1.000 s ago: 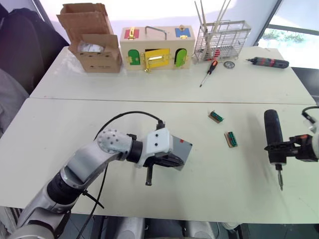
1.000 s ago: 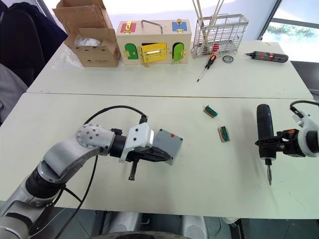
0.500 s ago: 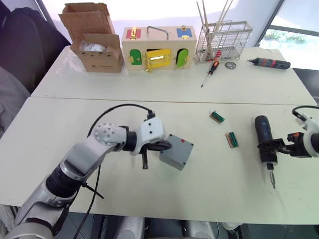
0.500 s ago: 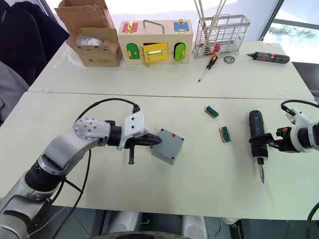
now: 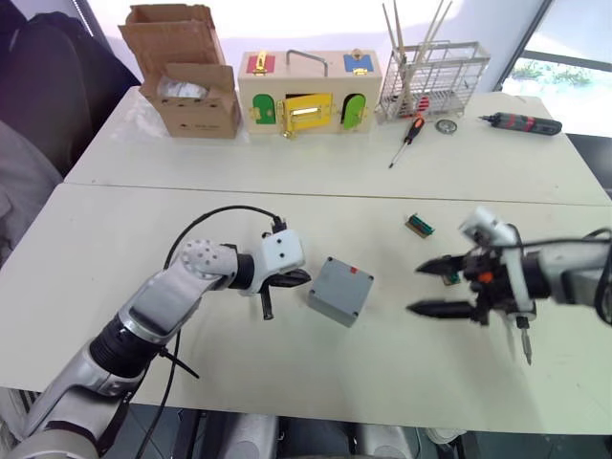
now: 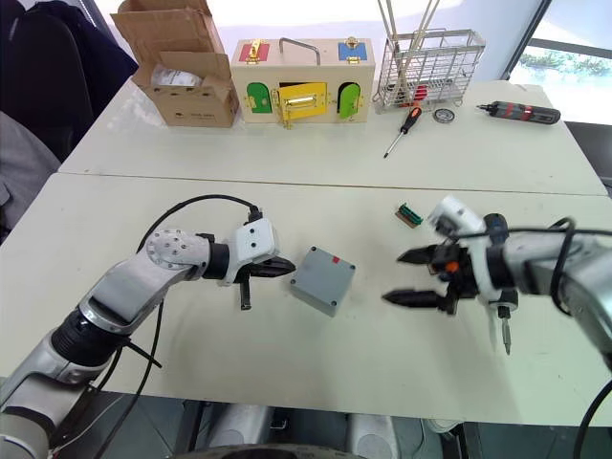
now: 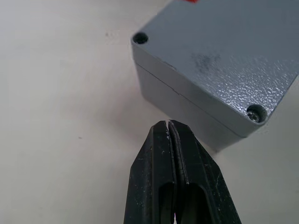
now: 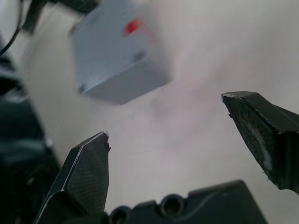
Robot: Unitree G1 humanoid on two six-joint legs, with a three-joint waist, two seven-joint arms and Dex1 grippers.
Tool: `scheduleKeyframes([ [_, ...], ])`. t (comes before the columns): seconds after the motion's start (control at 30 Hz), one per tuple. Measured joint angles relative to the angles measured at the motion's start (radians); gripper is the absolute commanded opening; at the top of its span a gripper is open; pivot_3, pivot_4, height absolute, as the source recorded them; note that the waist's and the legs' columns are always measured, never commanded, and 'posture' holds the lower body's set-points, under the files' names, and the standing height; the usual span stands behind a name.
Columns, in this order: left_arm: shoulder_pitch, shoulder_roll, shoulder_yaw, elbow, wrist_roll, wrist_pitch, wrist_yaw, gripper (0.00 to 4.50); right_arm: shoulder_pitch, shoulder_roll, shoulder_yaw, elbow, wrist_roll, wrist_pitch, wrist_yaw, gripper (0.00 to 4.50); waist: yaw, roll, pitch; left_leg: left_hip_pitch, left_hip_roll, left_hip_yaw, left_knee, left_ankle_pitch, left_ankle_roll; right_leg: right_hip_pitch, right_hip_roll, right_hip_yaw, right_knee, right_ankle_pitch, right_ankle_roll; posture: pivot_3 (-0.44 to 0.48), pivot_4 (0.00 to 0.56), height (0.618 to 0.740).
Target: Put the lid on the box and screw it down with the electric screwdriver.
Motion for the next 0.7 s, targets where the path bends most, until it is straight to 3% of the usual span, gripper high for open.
scheduleKeyframes([
  [0.07,-0.001,-0.003,-0.007,0.008,0.009,-0.001,0.000,0.00,0.032,0.031,-0.005,-0.054,0.008,0.016,-0.038,4.46,-0.004,-0.001,-0.001,0.000,0.000,0.000,0.003,-0.001,0.002,0.001,0.000,0.000,0.000,0.000,0.000,0.000,0.150,0.735],
  [0.2,-0.002,-0.035,-0.024,0.034,0.020,0.012,-0.001,0.00,0.084,0.205,0.061,-0.128,0.034,0.055,-0.157,4.46,-0.004,-0.004,-0.002,0.000,-0.001,-0.001,0.003,-0.001,0.001,0.000,0.000,0.000,0.001,0.000,0.000,0.000,0.150,0.735],
  [0.33,-0.021,-0.089,-0.021,0.077,0.020,0.027,0.007,0.00,0.062,0.276,0.088,-0.139,0.035,0.083,-0.230,4.46,-0.002,-0.005,-0.002,0.000,-0.001,-0.001,0.004,-0.001,0.001,0.001,0.000,0.000,0.001,0.000,0.000,0.000,0.150,0.735],
  [0.7,-0.123,-0.215,-0.003,0.247,0.051,-0.056,0.021,0.00,0.028,0.353,0.165,-0.131,0.009,0.121,-0.287,4.46,-0.004,-0.005,-0.002,0.000,-0.001,-0.001,0.005,-0.001,0.001,-0.001,0.000,0.000,0.009,0.000,0.000,0.000,0.150,0.735],
])
